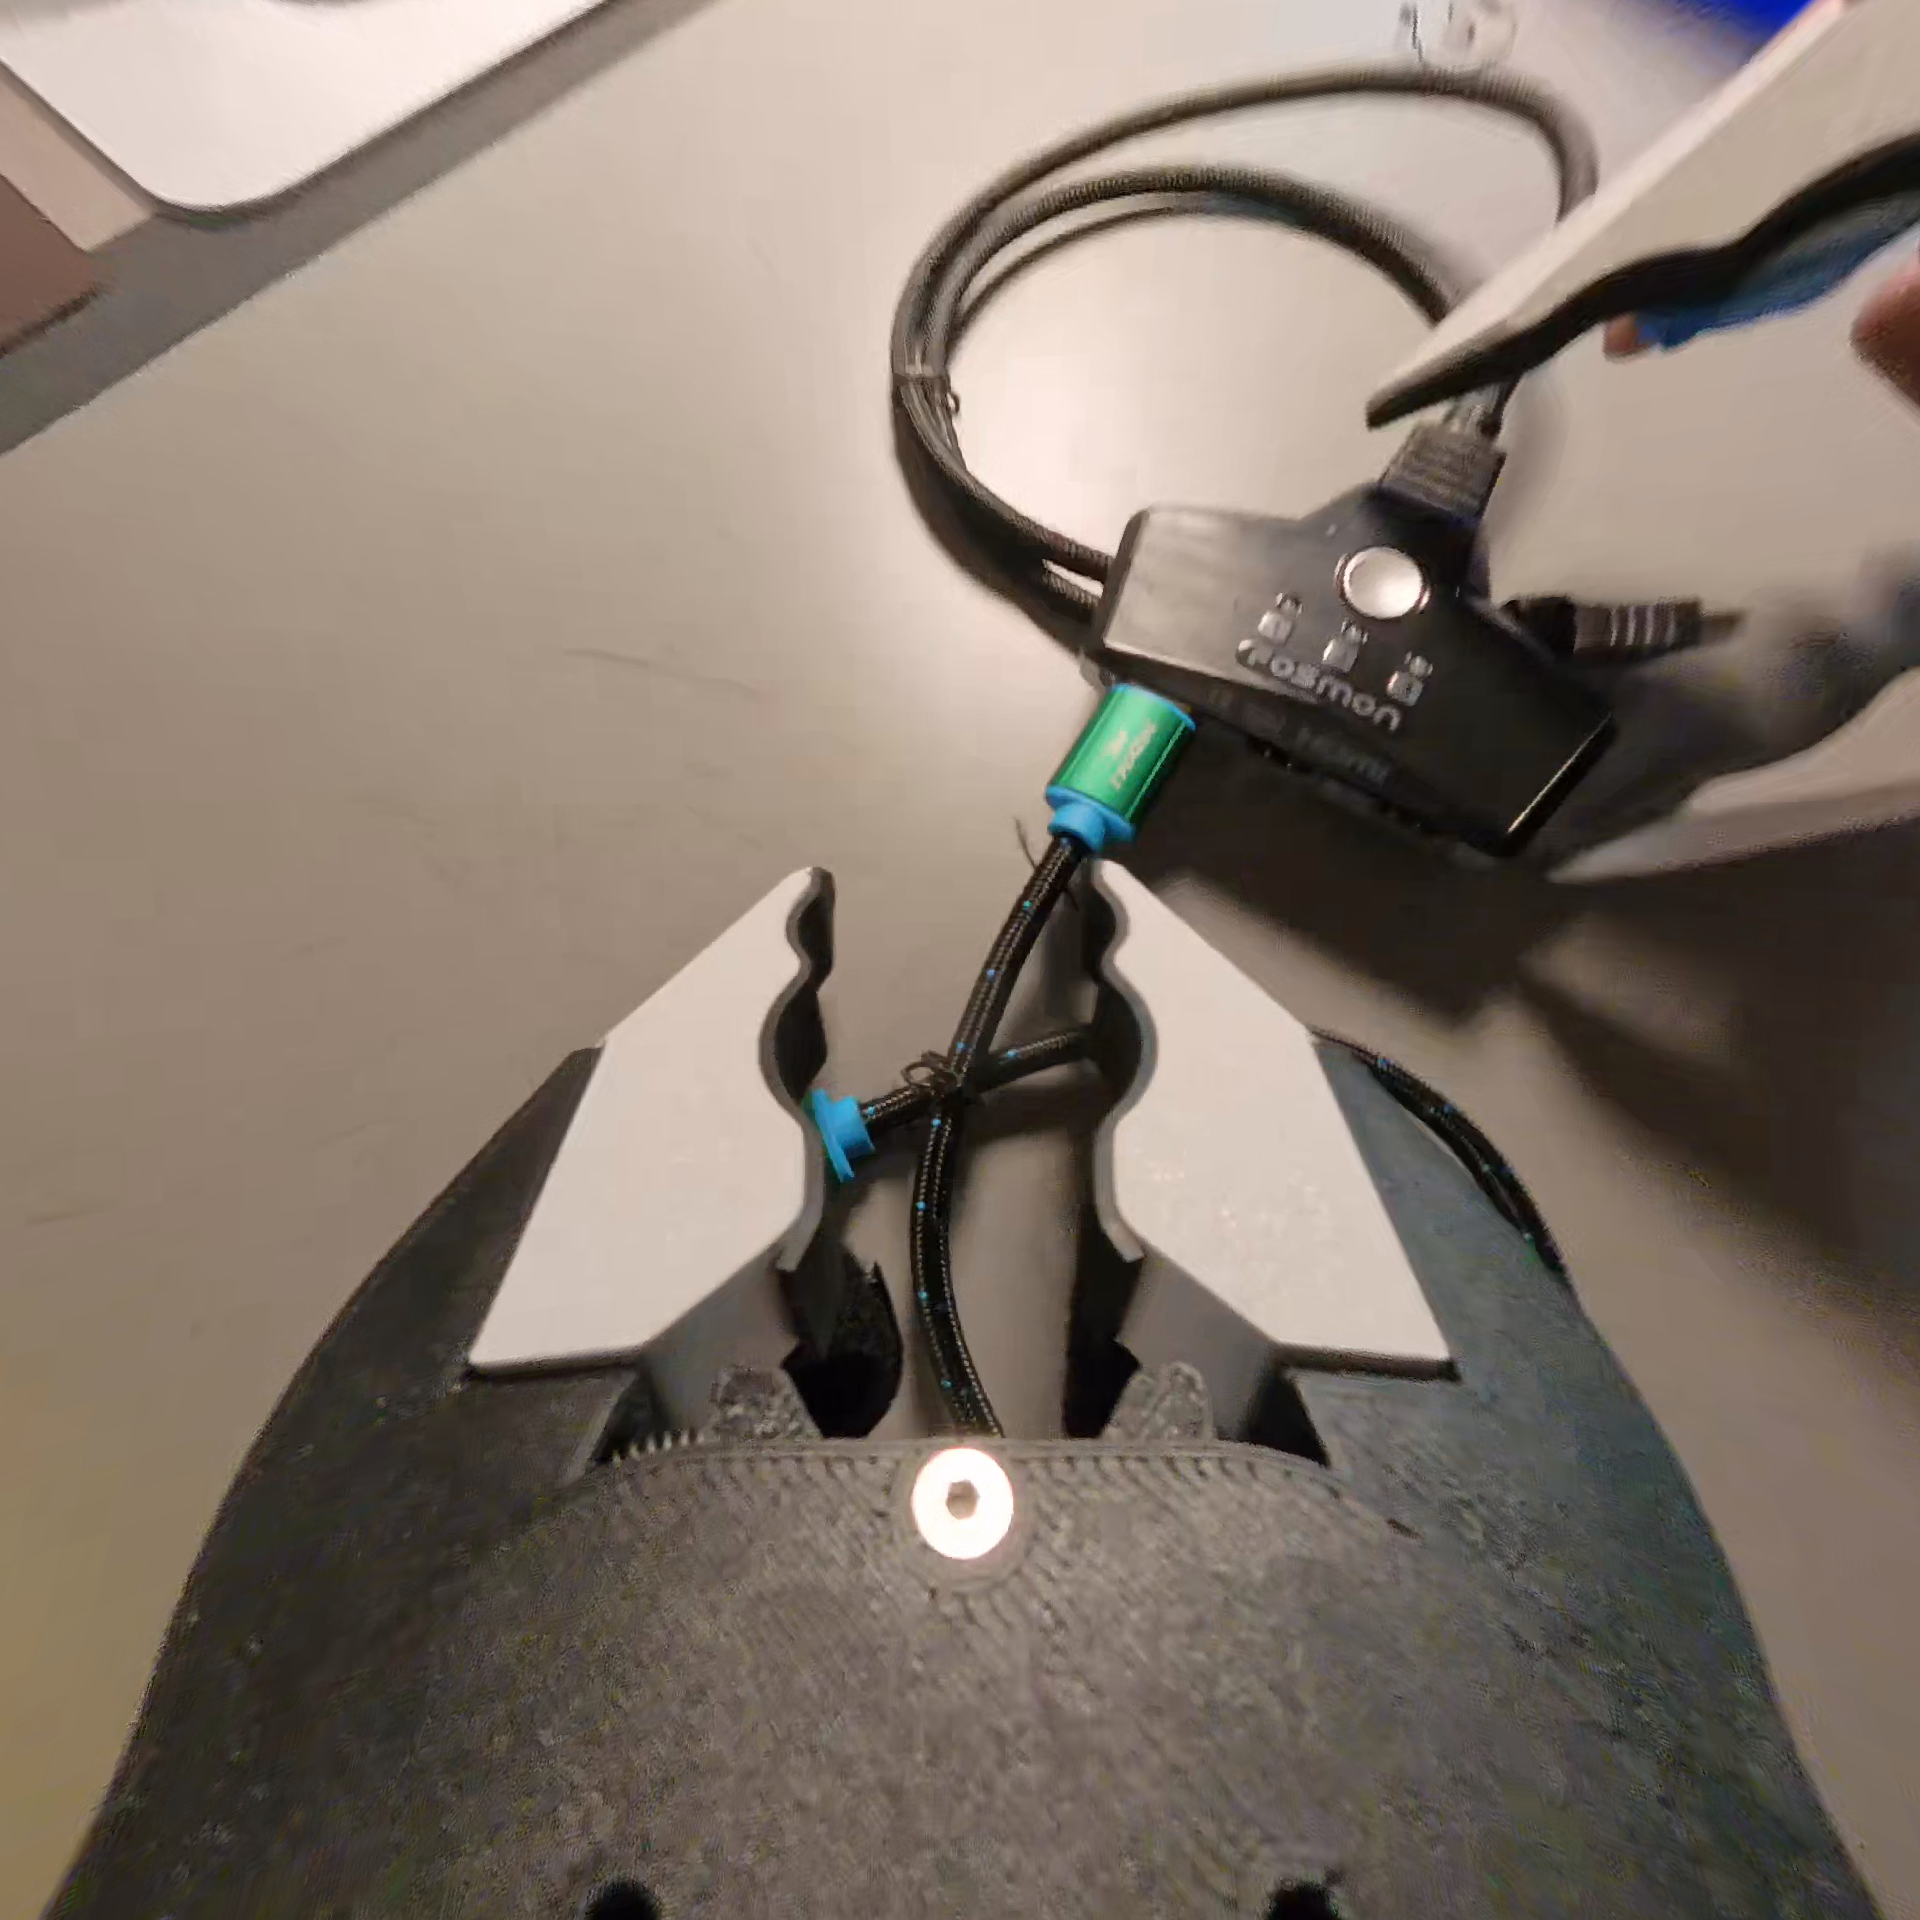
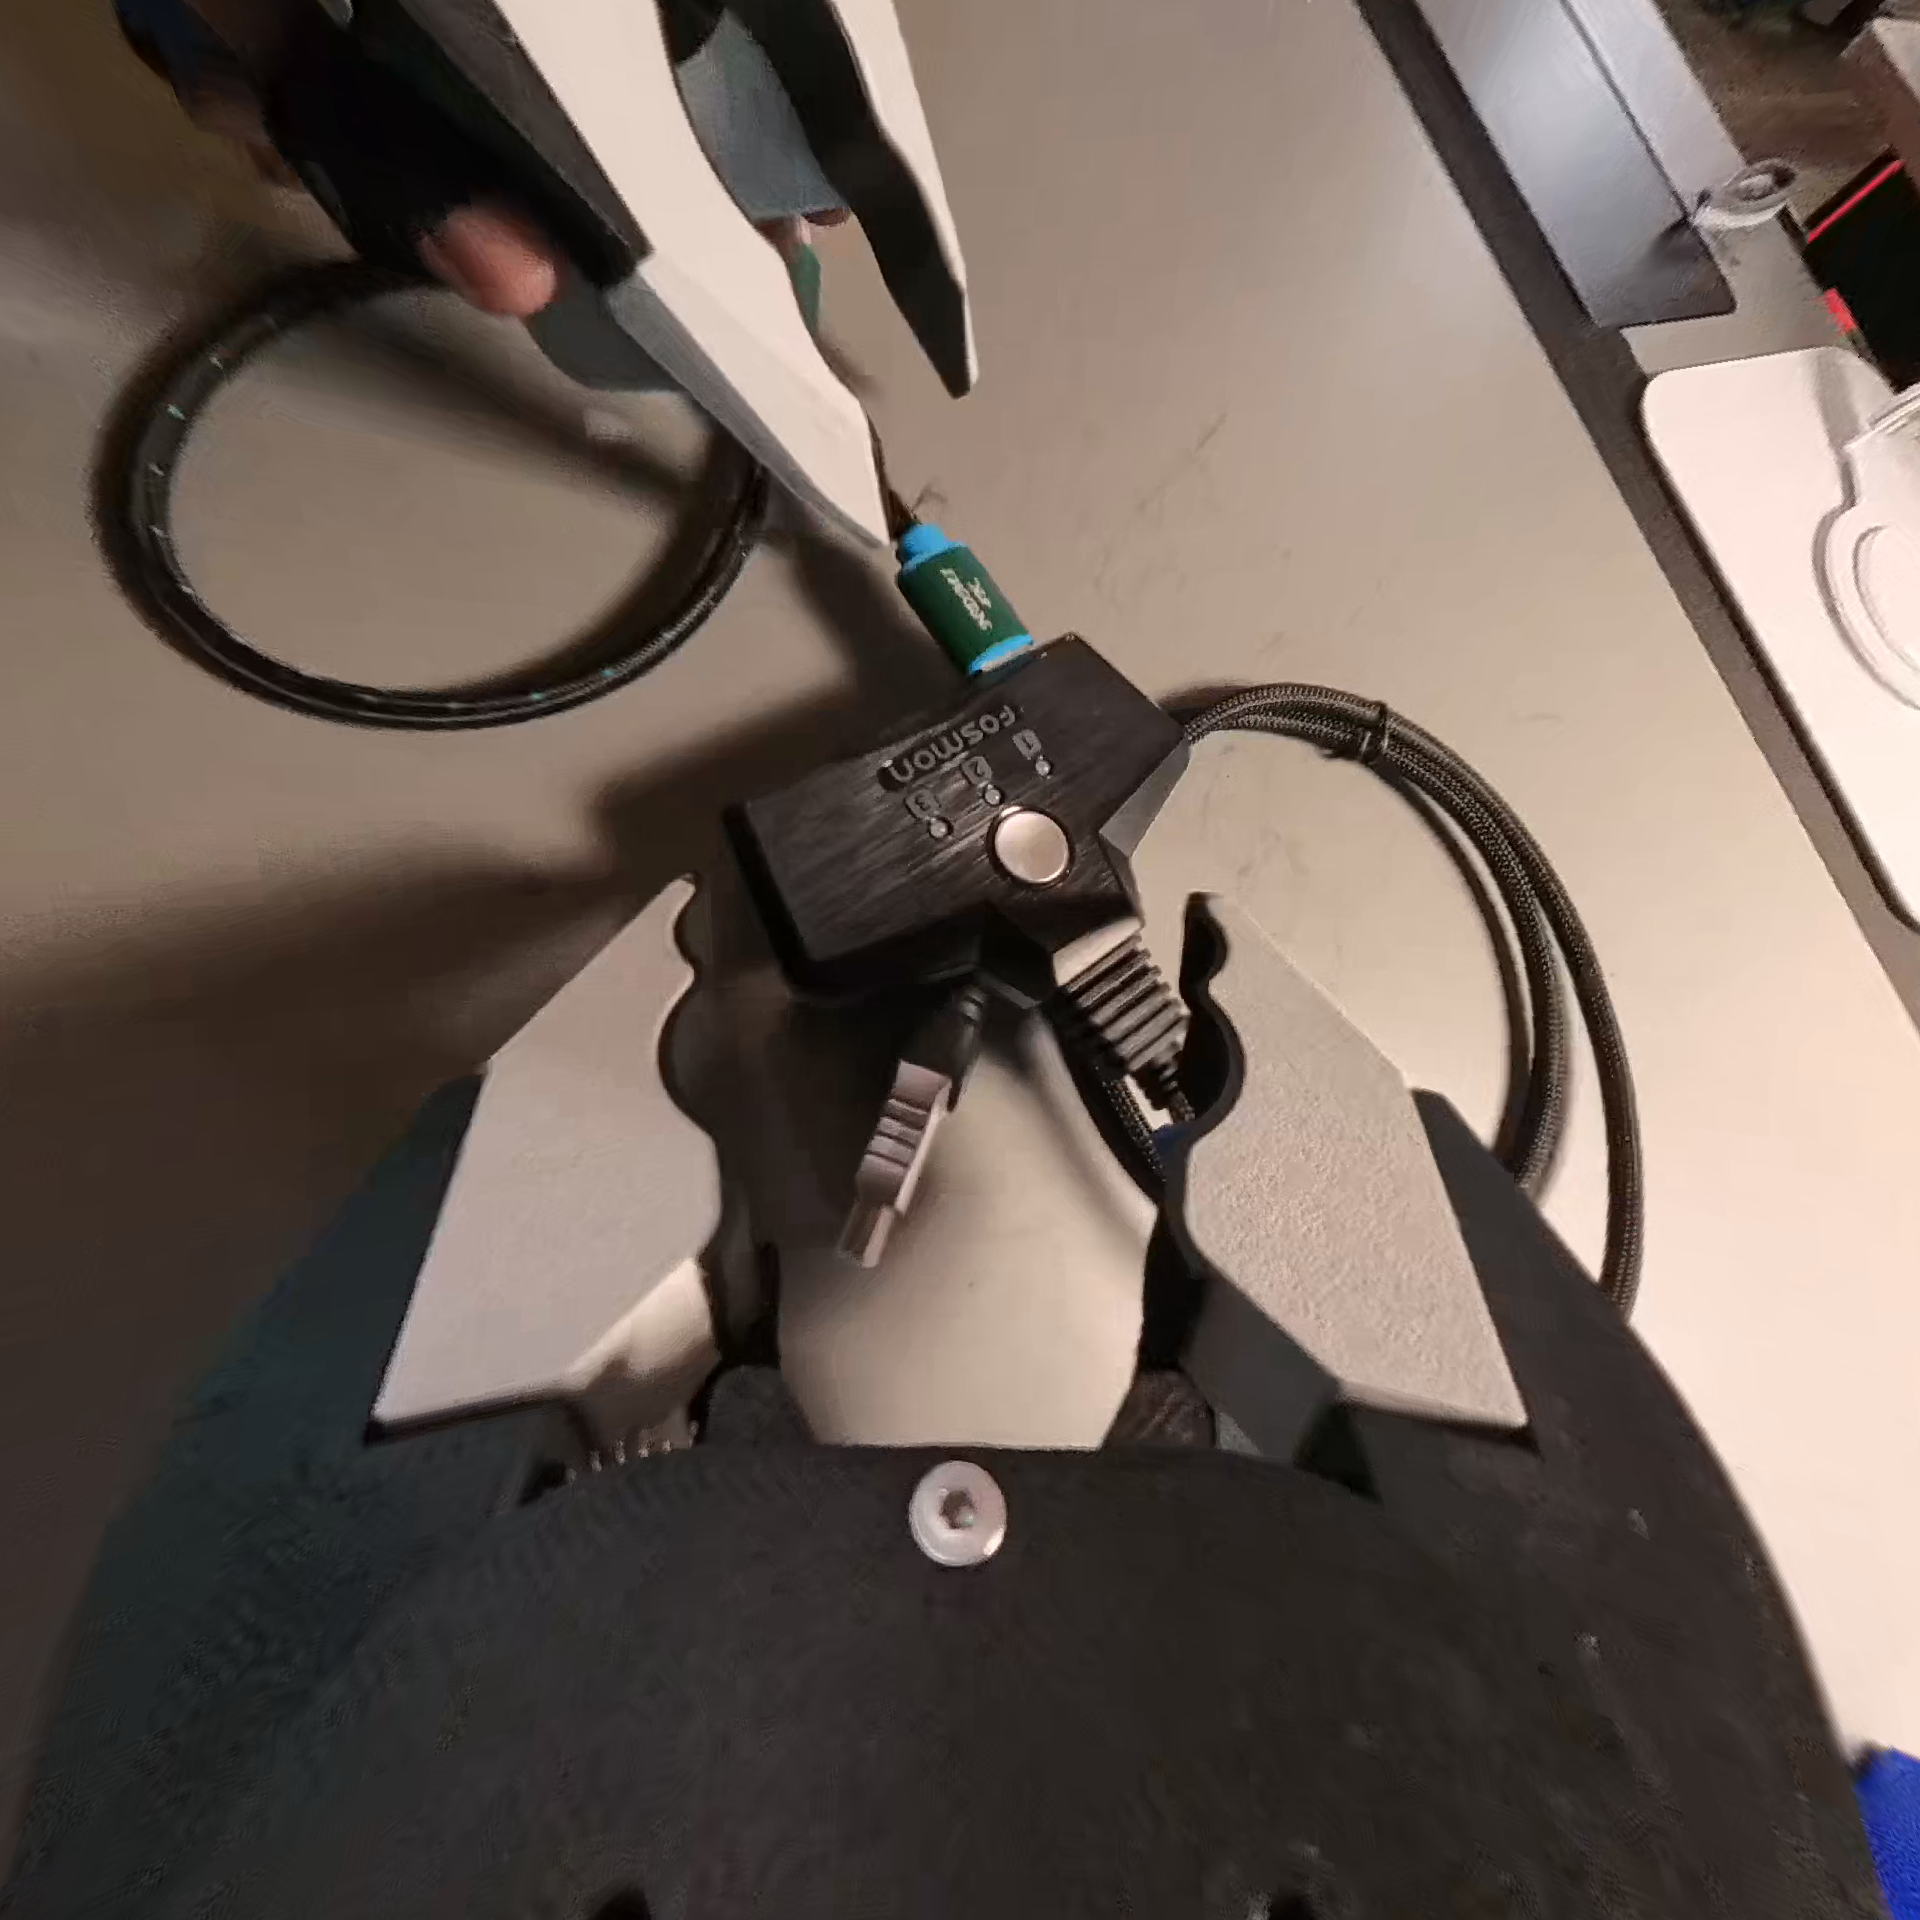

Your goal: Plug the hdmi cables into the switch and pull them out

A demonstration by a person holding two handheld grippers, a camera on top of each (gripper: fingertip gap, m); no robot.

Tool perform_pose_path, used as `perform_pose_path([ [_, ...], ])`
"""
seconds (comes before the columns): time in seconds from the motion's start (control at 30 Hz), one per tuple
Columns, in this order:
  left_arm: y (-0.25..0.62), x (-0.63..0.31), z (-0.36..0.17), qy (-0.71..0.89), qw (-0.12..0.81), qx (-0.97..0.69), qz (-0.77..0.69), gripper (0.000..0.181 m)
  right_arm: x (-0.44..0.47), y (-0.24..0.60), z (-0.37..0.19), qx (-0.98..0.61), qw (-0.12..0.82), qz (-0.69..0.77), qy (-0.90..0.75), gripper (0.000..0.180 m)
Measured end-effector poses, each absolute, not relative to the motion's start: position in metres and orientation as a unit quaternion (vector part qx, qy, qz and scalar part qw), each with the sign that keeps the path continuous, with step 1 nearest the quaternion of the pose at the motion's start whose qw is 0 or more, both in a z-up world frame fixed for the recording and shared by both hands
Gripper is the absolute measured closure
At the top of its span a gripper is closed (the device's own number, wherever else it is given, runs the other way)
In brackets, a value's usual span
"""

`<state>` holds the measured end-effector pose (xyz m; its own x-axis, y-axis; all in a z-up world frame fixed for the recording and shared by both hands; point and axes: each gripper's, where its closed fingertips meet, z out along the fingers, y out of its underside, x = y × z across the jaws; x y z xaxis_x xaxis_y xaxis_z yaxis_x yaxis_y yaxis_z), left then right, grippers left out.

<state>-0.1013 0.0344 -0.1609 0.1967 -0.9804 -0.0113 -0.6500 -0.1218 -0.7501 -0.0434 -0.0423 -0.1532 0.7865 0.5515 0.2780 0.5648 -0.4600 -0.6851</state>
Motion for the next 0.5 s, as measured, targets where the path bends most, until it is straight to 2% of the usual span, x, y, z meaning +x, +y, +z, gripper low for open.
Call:
perform_pose_path([
  [0.1,0.028,-0.101,-0.166,0.607,0.322,-0.687,-0.235,0.151,-0.046,-0.039,-0.158,-0.846,0.385,0.007,-0.37,0.101],
  [0.3,0.002,-0.111,-0.176,0.622,0.282,-0.694,-0.227,0.163,-0.032,-0.039,-0.15,-0.839,0.373,0.033,-0.394,0.1],
  [0.37,-0.007,-0.113,-0.174,0.612,0.267,-0.7,-0.253,0.159,-0.031,-0.042,-0.14,-0.837,0.403,0.046,-0.368,0.101],
  [0.5,-0.01,-0.116,-0.159,0.578,0.256,-0.712,-0.304,0.149,-0.018,-0.026,-0.097,-0.815,0.519,0.054,-0.252,0.11],
])
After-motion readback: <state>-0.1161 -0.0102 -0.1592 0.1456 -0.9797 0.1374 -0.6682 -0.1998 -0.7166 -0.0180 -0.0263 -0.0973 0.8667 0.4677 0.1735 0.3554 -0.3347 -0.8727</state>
